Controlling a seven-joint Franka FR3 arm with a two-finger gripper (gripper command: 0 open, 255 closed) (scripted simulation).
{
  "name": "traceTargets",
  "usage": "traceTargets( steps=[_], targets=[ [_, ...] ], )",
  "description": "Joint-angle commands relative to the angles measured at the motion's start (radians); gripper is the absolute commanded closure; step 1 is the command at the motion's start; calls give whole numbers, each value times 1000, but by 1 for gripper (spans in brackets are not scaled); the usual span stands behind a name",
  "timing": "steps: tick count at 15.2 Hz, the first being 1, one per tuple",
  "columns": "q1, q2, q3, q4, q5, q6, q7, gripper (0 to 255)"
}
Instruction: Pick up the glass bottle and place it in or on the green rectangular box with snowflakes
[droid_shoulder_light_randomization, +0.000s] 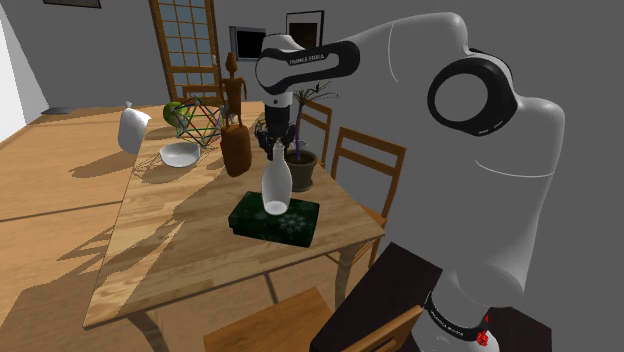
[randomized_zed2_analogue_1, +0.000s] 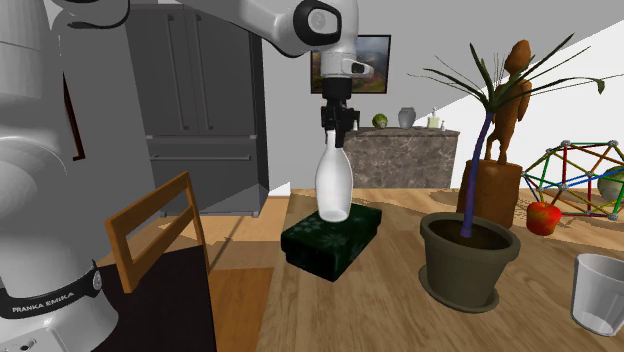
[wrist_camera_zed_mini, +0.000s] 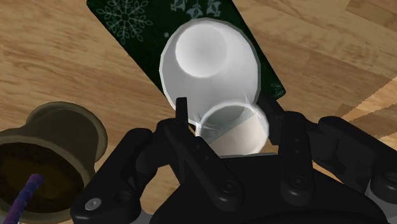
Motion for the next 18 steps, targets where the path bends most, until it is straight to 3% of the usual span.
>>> traceTargets(
  steps=[1,2,3,8,12,18],
  targets=[
    [0,0,0,0,0,1,0,255],
    [0,0,0,0,0,1,0,255],
    [0,0,0,0,0,0,0,0],
    [0,-1,0,0,0,1,0,0],
    [-3,6,-2,135,0,-129,1,0],
    [-3,6,-2,135,0,-129,1,0]
  ],
)
